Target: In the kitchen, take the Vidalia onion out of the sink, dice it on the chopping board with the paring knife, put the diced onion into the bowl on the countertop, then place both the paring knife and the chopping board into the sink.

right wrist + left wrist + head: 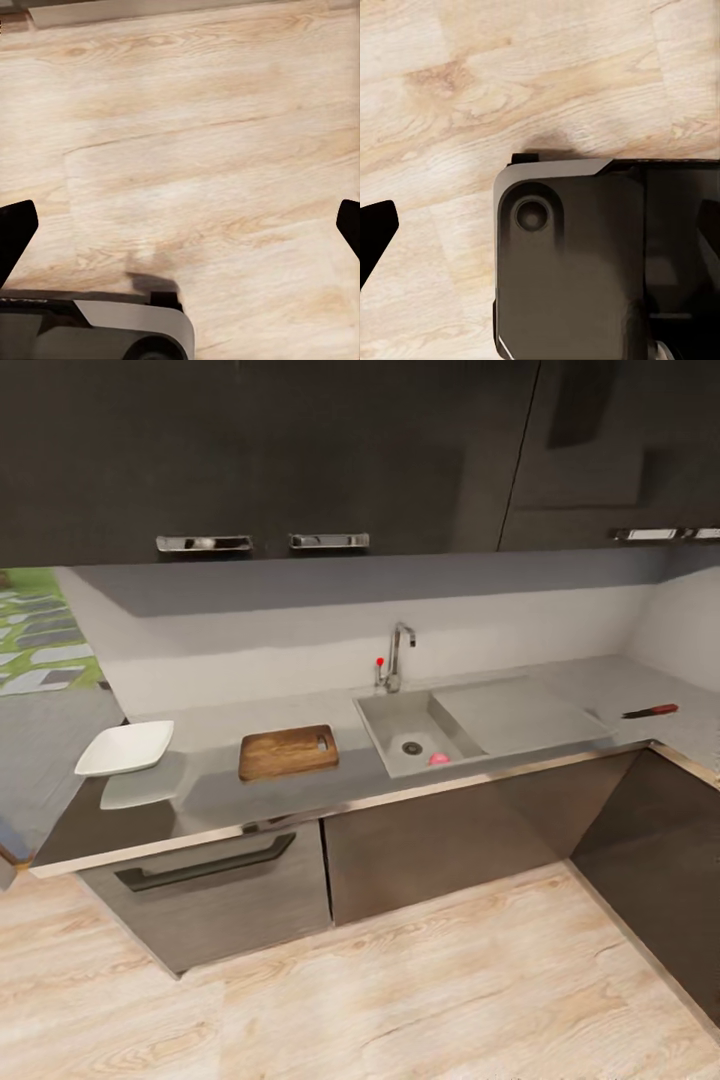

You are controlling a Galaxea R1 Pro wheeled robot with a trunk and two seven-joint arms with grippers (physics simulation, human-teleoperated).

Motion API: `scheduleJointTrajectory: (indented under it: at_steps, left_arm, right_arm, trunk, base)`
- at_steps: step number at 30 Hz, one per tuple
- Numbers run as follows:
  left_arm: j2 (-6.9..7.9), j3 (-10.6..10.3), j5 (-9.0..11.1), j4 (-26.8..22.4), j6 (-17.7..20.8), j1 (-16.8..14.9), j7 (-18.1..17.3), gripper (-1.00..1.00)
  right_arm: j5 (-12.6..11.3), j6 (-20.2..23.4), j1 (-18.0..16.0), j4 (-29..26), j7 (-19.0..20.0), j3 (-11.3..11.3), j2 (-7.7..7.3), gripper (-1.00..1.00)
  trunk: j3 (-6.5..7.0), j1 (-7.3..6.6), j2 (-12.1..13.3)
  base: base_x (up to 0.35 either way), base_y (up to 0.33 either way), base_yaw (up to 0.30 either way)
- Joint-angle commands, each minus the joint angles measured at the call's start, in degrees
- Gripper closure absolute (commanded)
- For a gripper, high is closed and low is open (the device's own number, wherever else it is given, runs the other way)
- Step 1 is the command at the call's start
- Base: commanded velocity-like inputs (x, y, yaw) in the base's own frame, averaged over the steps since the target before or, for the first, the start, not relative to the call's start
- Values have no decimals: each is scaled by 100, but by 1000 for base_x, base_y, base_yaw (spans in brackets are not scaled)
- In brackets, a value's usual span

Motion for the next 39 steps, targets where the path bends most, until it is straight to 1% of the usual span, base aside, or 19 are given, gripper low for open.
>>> scheduleJointTrajectory:
  at_steps: [1, 7, 11, 15, 21, 25, 35, 39]
  left_arm:
    - [-1, 3, 2, -6, -10, 1, -2, -100]
    - [-1, 1, 2, -8, -10, 1, -2, -100]
    - [-1, 2, 2, -11, -10, 1, -2, -100]
    - [-1, 3, 2, -7, -10, 1, -2, -100]
    - [-1, 3, 2, 0, -10, 1, -2, -100]
    - [-1, 3, 2, 1, -10, 1, -2, -100]
    - [-3, 3, 2, 7, -10, 1, -2, -100]
    - [-1, 3, 2, 4, -10, 1, -2, -100]
  right_arm:
    - [-51, -18, -4, 2, -22, 53, -5, -100]
    - [-26, -11, -4, 12, -18, 73, -9, -100]
    - [-27, -7, -4, 18, -18, 77, -6, -100]
    - [-31, 14, -4, 81, -18, 74, -2, -100]
    - [-35, 24, -4, 403, -12, 72, 17, -100]
    - [-33, 27, -4, 517, -10, 70, 20, -100]
    - [-40, 27, -4, 561, -9, 70, 34, -100]
    - [-40, 27, -4, 563, -6, 70, 34, -100]
  trunk:
    - [-7, 3, -10]
    - [-3, 3, -10]
    - [-3, 3, -10]
    - [-3, 3, -10]
    - [-3, 3, -10]
    - [-3, 3, -10]
    - [-3, 3, -10]
    - [-3, 3, -10]
  base:
    - [0, 0, -71]
    - [6, -3, -23]
    - [122, -118, -3]
    - [197, -203, -1]
    - [215, -222, 0]
    - [217, -224, 0]
    - [217, -225, 0]
    - [118, -264, 0]
